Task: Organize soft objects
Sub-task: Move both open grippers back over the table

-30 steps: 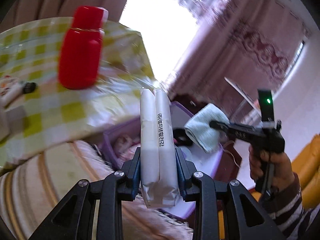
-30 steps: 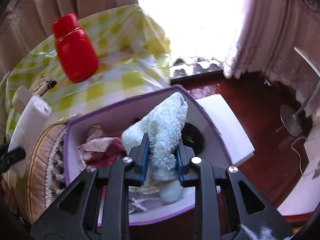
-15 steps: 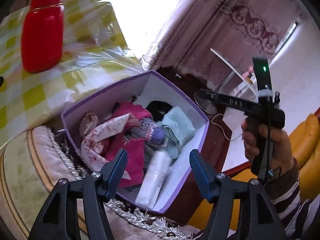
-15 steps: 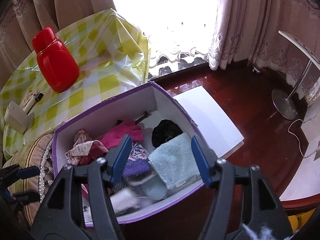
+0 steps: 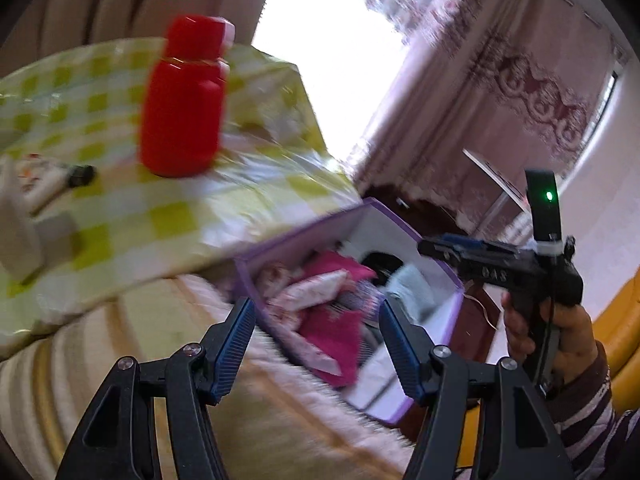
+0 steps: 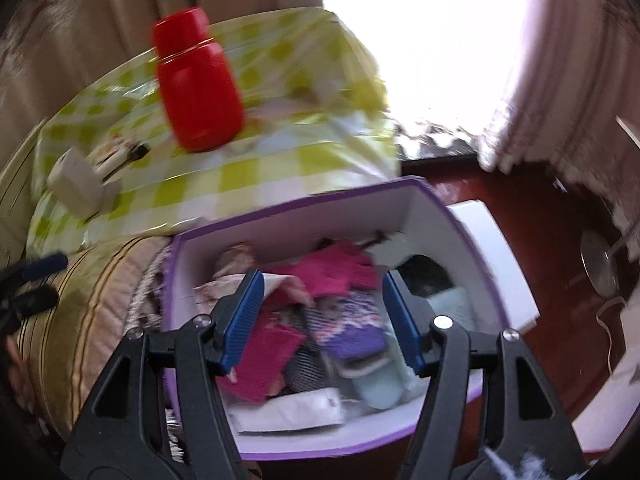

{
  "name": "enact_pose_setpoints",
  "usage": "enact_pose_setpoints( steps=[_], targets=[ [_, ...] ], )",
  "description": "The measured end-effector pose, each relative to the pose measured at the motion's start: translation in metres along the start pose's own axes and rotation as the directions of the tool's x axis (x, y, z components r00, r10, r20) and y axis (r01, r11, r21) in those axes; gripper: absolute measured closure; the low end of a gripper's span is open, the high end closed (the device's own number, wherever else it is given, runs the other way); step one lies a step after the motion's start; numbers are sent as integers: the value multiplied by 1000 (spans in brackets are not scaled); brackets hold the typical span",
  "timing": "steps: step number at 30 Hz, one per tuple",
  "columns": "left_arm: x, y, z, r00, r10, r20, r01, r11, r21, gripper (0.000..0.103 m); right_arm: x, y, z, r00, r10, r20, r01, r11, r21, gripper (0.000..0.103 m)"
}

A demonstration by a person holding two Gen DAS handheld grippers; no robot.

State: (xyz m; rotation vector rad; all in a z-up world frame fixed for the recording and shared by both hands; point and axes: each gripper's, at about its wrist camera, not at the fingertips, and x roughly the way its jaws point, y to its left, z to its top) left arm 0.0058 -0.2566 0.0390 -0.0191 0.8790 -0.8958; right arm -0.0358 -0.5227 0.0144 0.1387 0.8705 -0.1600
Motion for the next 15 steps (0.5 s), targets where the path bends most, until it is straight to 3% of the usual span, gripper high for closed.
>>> enact_pose_setpoints(
  steps=[8,15],
  targets=[
    [-60,59,-14,979,161,124,-151,984,-91,38,15,56,4,994,102,-39,-105,990,-92,38],
    [-103,129,-32,945,280,170,-228,934,-274,38,34,99,11,986,150,-73,-161,973,-167,38]
  ],
)
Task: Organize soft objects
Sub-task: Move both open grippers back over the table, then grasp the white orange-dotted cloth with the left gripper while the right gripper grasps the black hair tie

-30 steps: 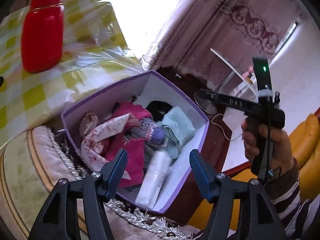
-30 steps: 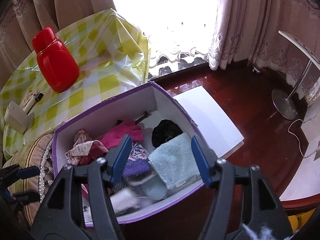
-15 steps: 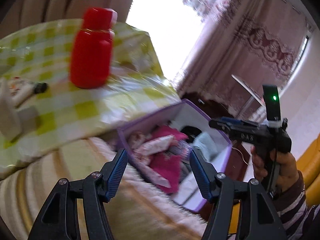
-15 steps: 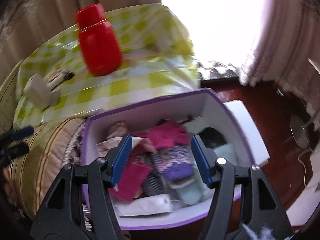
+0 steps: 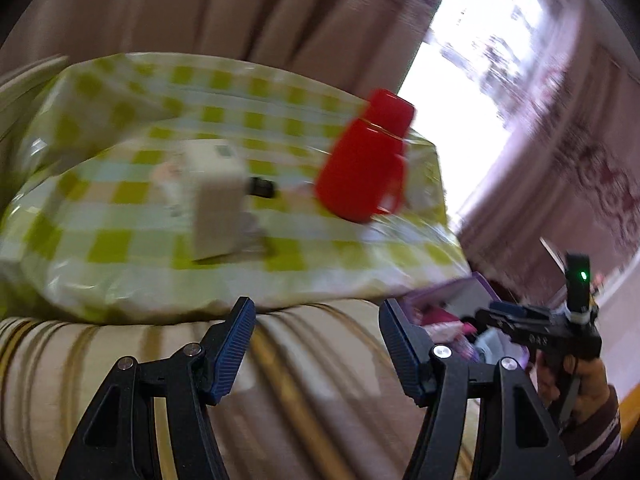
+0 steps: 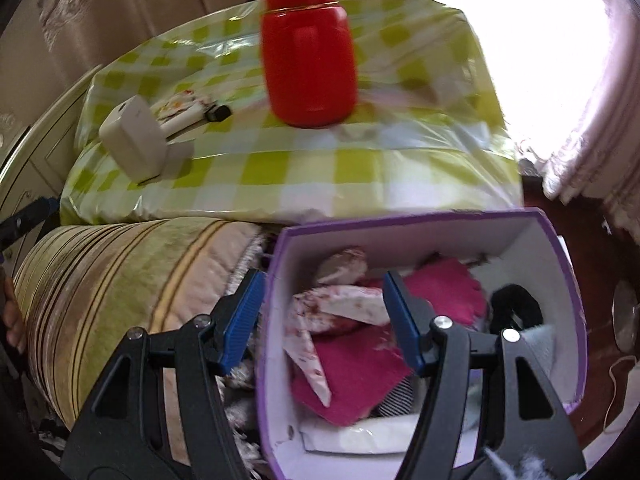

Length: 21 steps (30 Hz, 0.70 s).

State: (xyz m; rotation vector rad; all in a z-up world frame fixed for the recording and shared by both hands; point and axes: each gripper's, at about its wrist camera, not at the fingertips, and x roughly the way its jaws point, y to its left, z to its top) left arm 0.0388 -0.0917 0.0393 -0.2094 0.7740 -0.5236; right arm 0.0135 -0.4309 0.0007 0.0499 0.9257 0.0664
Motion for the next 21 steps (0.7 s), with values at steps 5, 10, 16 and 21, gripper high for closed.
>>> enact_pose_setpoints(
  steps=[5,10,16,21],
  targets=[
    [-5,45,6,998,61,13,-59,995,-85,38,12,28,18,1000,24,0,-24,997,-80,38],
    [-10,77,15,993,117,25,-112,983,-144,38,30,61,39,999,47,2,-46,983,-175,38],
    [-5,108,23,987,162,22,-155,969,-194,38,56,96,67,997,79,7,-74,963,-261,38],
    [2,130,25,986,165,2,-159,956,-246,38,83,116,92,996,88,2,-84,952,-295,38]
  ],
)
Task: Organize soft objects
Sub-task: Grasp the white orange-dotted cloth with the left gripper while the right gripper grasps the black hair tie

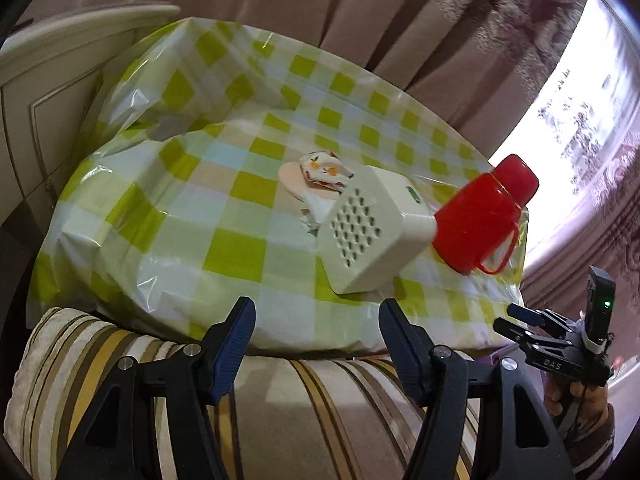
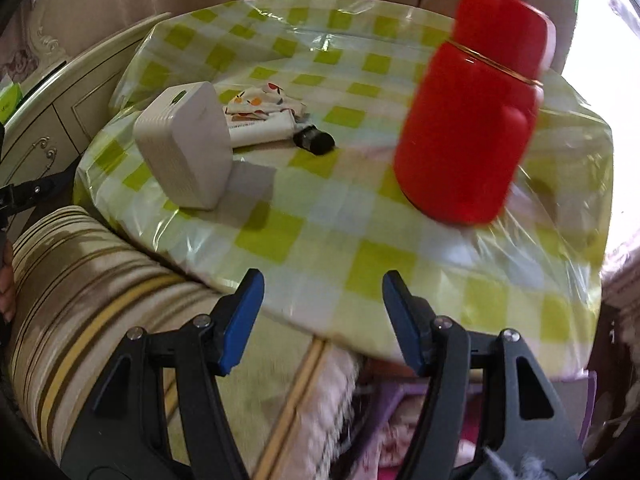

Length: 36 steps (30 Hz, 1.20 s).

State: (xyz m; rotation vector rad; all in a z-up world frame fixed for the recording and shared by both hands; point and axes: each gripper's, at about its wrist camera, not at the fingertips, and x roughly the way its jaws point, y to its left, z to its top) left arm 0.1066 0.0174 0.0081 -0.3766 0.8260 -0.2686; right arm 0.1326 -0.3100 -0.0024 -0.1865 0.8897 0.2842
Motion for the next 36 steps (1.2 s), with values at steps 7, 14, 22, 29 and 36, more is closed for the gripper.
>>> enact_pose_setpoints(
  steps=[7,14,22,29,36],
  targets=[
    [8,17,15,1000,-2,2,2,999,-38,38,41,6,39,1000,4,-3,-4,999,-38,38],
    [20,38,43,1000,21,20,-20,998,-60,38,74,7,68,1000,3,-6,-3,997,-71,38],
    [56,40,93,1000,1,1,-1,1000,6,38,105,7,94,1000,7,-29,-10,996,-93,38],
    [105,28,145,997,-55,-47,58,996,72,38,132,13,111,999,7,-45,-14,988,-153,38],
    [165,11,175,987,-98,-130,120,977,177,30,157,12,121,997,2,-77,-15,984,-176,38]
  ],
)
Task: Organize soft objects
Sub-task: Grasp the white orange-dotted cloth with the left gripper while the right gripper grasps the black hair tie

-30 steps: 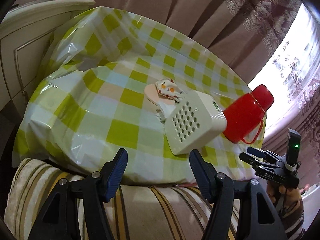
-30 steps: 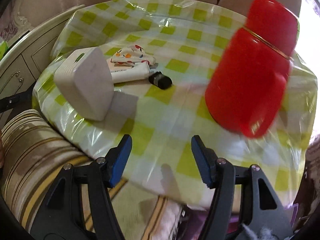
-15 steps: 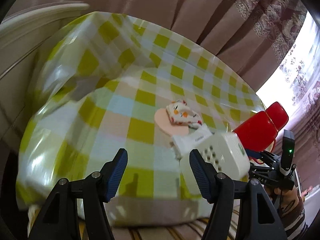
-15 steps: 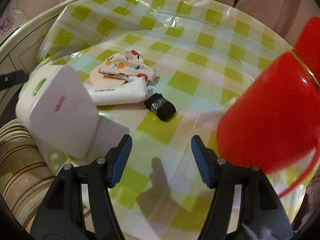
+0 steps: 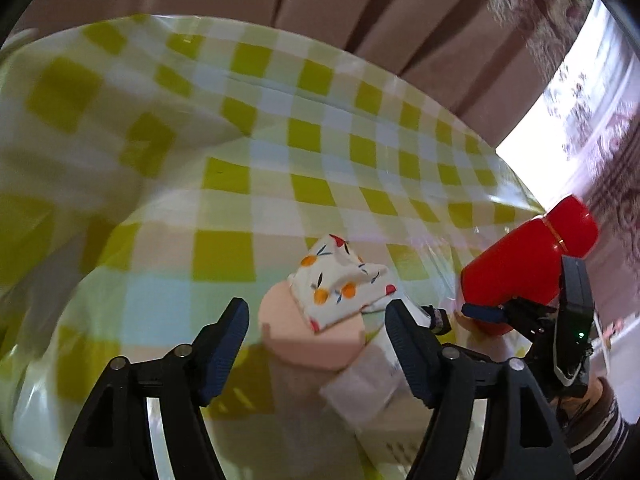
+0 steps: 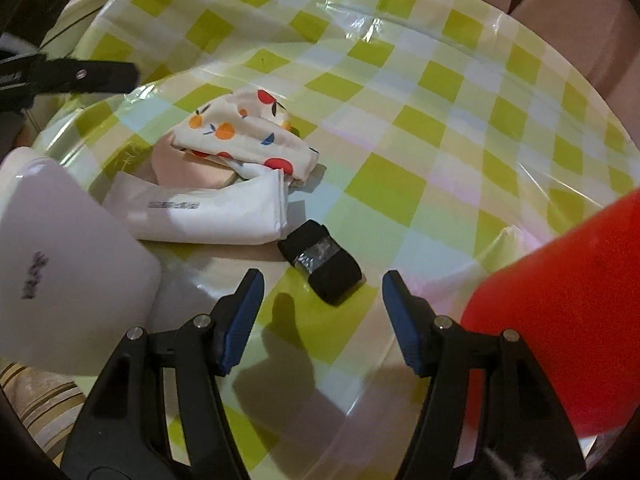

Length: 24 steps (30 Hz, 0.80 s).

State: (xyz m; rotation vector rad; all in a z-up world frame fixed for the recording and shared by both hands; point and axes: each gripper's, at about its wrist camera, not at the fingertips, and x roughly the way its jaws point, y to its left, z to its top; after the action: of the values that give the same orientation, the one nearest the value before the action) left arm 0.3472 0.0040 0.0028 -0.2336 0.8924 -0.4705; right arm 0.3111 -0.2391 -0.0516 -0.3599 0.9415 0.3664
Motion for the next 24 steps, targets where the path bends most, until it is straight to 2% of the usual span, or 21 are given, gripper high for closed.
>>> enact_pose_setpoints(
  steps=[8,11,16,17,19,21,23,24],
  targets=[
    [54,-9,24,998,-25,-58,31,993,110,22,17,0,7,1000,24,-15,-25,999,-24,38],
    [71,-16,28,996,-1,-87,16,984,176,22,21,-1,11,999,30,-13,-30,999,-33,38],
    [91,-22,30,991,-27,-129,58,970,238,22,28,-3,13,999,36,-20,-37,999,-37,38],
    [95,-24,29,990,-27,-141,63,964,259,22,29,-3,13,999,44,-21,-45,998,-36,39],
    [101,-28,29,988,-19,-152,63,954,292,24,30,-4,14,997,73,-21,-73,997,-26,52],
    [106,-30,28,985,-25,-169,76,950,302,53,30,-4,13,996,84,-21,-84,996,-15,54],
    [110,-33,26,983,-28,-184,86,944,318,59,30,-3,12,996,82,-18,-83,996,-13,55],
    [109,-35,25,983,-37,-179,94,942,323,65,29,-3,11,996,82,-16,-83,997,-7,56]
  ],
)
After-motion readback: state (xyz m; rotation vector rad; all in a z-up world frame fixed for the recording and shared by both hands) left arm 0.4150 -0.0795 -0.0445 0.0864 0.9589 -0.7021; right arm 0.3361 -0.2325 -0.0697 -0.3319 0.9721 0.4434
